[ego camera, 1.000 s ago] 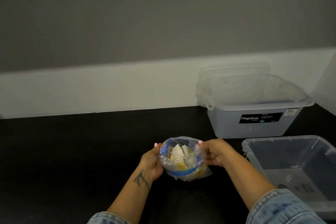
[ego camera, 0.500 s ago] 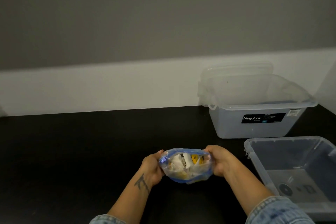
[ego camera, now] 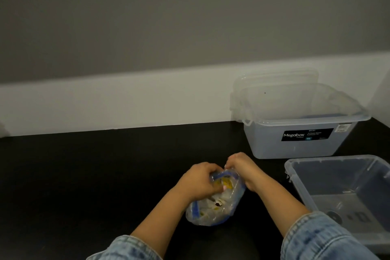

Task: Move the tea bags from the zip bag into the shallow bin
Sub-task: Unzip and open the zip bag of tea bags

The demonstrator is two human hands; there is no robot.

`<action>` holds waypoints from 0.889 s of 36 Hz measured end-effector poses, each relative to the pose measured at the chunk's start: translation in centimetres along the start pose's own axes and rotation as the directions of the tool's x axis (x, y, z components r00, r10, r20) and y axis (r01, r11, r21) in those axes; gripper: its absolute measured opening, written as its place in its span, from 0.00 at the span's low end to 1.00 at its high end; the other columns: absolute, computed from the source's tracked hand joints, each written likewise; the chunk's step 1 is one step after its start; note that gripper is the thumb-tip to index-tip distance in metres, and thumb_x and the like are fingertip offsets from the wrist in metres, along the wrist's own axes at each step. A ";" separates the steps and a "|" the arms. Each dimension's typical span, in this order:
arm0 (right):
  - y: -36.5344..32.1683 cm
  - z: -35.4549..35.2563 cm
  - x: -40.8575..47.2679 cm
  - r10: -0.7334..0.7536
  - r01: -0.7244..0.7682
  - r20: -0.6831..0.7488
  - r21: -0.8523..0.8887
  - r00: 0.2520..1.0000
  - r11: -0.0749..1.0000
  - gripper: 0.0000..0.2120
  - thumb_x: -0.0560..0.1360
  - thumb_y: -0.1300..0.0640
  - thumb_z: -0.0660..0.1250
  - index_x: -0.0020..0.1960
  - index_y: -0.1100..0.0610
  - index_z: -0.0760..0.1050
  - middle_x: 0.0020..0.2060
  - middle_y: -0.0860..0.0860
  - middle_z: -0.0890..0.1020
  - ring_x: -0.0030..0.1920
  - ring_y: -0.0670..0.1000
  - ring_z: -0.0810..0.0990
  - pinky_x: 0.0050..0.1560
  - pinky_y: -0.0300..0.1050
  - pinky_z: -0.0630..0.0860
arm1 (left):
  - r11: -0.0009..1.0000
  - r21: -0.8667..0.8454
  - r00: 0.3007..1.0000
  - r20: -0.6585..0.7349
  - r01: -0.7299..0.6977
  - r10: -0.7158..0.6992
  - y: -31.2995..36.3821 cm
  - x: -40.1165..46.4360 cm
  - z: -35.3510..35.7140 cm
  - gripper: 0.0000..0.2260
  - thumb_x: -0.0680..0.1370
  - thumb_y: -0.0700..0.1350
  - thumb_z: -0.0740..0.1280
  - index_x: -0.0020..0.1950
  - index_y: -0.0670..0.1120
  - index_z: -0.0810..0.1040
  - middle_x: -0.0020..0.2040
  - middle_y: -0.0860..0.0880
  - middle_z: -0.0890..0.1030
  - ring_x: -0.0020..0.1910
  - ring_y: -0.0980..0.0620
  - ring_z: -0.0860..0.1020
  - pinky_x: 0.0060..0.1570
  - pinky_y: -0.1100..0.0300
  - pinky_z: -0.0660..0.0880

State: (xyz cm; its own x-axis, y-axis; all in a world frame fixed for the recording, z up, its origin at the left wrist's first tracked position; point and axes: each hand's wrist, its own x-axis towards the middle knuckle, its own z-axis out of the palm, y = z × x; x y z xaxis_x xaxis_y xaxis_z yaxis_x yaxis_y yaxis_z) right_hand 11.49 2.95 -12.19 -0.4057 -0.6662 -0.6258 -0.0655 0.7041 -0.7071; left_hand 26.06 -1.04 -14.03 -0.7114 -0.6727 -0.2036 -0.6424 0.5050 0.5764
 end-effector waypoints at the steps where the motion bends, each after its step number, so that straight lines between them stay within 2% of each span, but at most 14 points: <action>1: 0.1 0.0 0.2 -0.044 0.045 -0.021 0.016 0.999 0.999 0.05 0.75 0.63 0.66 0.51 0.59 0.75 0.46 0.56 0.77 0.46 0.52 0.78 0.48 0.46 0.76 | 0.999 0.031 1.000 -0.018 0.024 -0.023 -0.1 0.2 0.2 0.16 0.73 0.53 0.70 0.60 0.57 0.75 0.54 0.56 0.76 0.51 0.58 0.76 0.55 0.56 0.76; 4: 1.3 -0.3 0.6 -0.153 0.159 -0.080 0.075 0.985 0.984 0.06 0.75 0.60 0.67 0.52 0.57 0.74 0.46 0.54 0.77 0.43 0.50 0.76 0.38 0.42 0.71 | 0.989 0.014 0.983 -0.112 0.149 -0.147 -0.7 0.6 0.5 0.11 0.76 0.53 0.65 0.58 0.56 0.76 0.50 0.55 0.78 0.48 0.58 0.77 0.51 0.58 0.77; 7: 2.4 -0.5 1.1 -0.201 0.220 -0.167 0.107 0.965 0.970 0.06 0.76 0.56 0.66 0.51 0.57 0.73 0.45 0.52 0.76 0.44 0.49 0.74 0.48 0.46 0.73 | 0.941 -0.151 0.930 -0.171 0.302 -0.326 -1.6 0.6 0.7 0.08 0.78 0.52 0.63 0.54 0.51 0.76 0.47 0.52 0.79 0.44 0.56 0.78 0.45 0.60 0.77; 9: 2.8 -0.6 1.0 -0.219 0.243 -0.196 0.110 0.956 0.964 0.08 0.77 0.53 0.66 0.52 0.57 0.73 0.46 0.53 0.77 0.44 0.50 0.74 0.50 0.47 0.73 | 0.892 -0.244 0.893 -0.155 0.381 -0.423 -1.8 0.5 0.7 0.09 0.78 0.51 0.63 0.52 0.48 0.76 0.46 0.50 0.79 0.44 0.55 0.78 0.45 0.60 0.77; 12: 3.0 -0.5 0.5 -0.242 0.244 -0.110 0.005 0.964 0.970 0.15 0.75 0.45 0.67 0.51 0.57 0.73 0.47 0.52 0.78 0.44 0.49 0.75 0.44 0.44 0.72 | 0.829 -0.270 0.846 -0.079 0.491 -0.527 -1.5 0.5 0.7 0.11 0.78 0.53 0.62 0.53 0.46 0.75 0.47 0.48 0.78 0.44 0.52 0.79 0.47 0.58 0.79; 14: 2.9 -0.3 0.0 -0.243 0.242 -0.005 -0.100 0.970 0.965 0.19 0.72 0.41 0.69 0.49 0.57 0.73 0.44 0.51 0.77 0.42 0.47 0.75 0.40 0.41 0.70 | 0.767 -0.280 0.802 0.019 0.578 -0.597 -0.7 0.4 0.3 0.16 0.77 0.53 0.64 0.60 0.46 0.72 0.50 0.46 0.78 0.43 0.51 0.80 0.46 0.57 0.80; 16: 3.0 0.0 -0.3 -0.251 0.260 0.068 -0.224 0.966 0.939 0.21 0.68 0.40 0.72 0.48 0.56 0.73 0.43 0.50 0.77 0.43 0.48 0.76 0.44 0.42 0.72 | 0.717 -0.289 0.766 0.111 0.634 -0.633 -0.2 0.4 -0.1 0.24 0.76 0.54 0.66 0.68 0.46 0.65 0.56 0.43 0.76 0.43 0.49 0.80 0.40 0.56 0.81; 18: 3.3 0.3 -0.3 -0.263 0.278 0.091 -0.312 0.961 0.909 0.23 0.65 0.41 0.75 0.51 0.55 0.74 0.45 0.51 0.79 0.48 0.50 0.78 0.51 0.46 0.75 | 0.751 -0.283 0.798 0.108 0.597 -0.594 -0.3 0.8 -0.5 0.32 0.74 0.54 0.69 0.72 0.48 0.58 0.65 0.42 0.69 0.50 0.45 0.77 0.42 0.54 0.79; 19: 3.4 0.5 -0.3 -0.274 0.289 0.092 -0.343 0.957 0.894 0.23 0.65 0.43 0.76 0.52 0.55 0.75 0.46 0.50 0.79 0.49 0.50 0.79 0.53 0.47 0.76 | 0.810 -0.254 0.844 0.065 0.529 -0.532 -0.5 1.0 -0.7 0.33 0.74 0.52 0.69 0.74 0.51 0.56 0.69 0.43 0.64 0.58 0.44 0.74 0.49 0.52 0.77; 21: 3.5 0.7 -0.3 -0.309 0.316 0.084 -0.406 0.947 0.857 0.20 0.68 0.44 0.74 0.53 0.55 0.78 0.46 0.49 0.81 0.49 0.50 0.80 0.54 0.48 0.76 | 0.947 -0.122 0.951 -0.043 0.298 -0.305 -0.6 1.2 -1.3 0.33 0.74 0.49 0.68 0.75 0.55 0.56 0.75 0.48 0.56 0.71 0.44 0.63 0.64 0.50 0.68; 22: 3.5 0.8 -0.3 -0.327 0.327 0.076 -0.429 0.942 0.842 0.17 0.70 0.44 0.72 0.53 0.54 0.79 0.46 0.49 0.82 0.49 0.49 0.81 0.54 0.47 0.77 | 0.983 -0.042 0.981 -0.067 0.177 -0.180 -0.5 1.3 -1.6 0.30 0.75 0.47 0.67 0.75 0.56 0.59 0.75 0.50 0.57 0.72 0.47 0.60 0.67 0.51 0.64; 24: 3.5 0.8 -0.5 -0.350 0.335 0.055 -0.462 0.935 0.821 0.16 0.74 0.42 0.66 0.54 0.52 0.80 0.48 0.49 0.82 0.49 0.48 0.80 0.54 0.46 0.77 | 0.997 0.066 0.999 -0.017 0.032 -0.031 -0.3 1.7 -2.2 0.22 0.77 0.47 0.65 0.70 0.55 0.67 0.72 0.52 0.64 0.70 0.52 0.64 0.69 0.54 0.63; 27: 3.2 0.6 -0.5 -0.332 0.290 0.017 -0.531 0.943 0.797 0.17 0.78 0.42 0.61 0.53 0.53 0.80 0.46 0.51 0.82 0.48 0.50 0.80 0.51 0.45 0.76 | 0.986 0.146 0.989 0.110 0.083 -0.099 0.4 2.4 -2.5 0.13 0.79 0.49 0.63 0.63 0.54 0.76 0.62 0.52 0.75 0.59 0.55 0.74 0.64 0.54 0.70; 32: 3.3 -0.1 -0.8 -0.357 0.281 0.006 -0.628 0.934 0.726 0.10 0.76 0.49 0.65 0.51 0.54 0.79 0.45 0.50 0.81 0.47 0.50 0.80 0.49 0.45 0.78 | 0.966 0.211 0.976 0.127 0.146 -0.175 0.4 3.4 -2.3 0.12 0.80 0.50 0.61 0.61 0.52 0.76 0.56 0.51 0.78 0.54 0.55 0.76 0.59 0.56 0.73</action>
State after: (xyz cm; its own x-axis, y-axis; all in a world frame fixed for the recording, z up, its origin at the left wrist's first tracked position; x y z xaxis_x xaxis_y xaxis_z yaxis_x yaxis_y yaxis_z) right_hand 11.51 5.81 -13.95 -0.3500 -0.8750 -0.3345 -0.7341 0.4780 -0.4822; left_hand 24.05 -4.39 -12.67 -0.6180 -0.6768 -0.3999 -0.7850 0.5040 0.3601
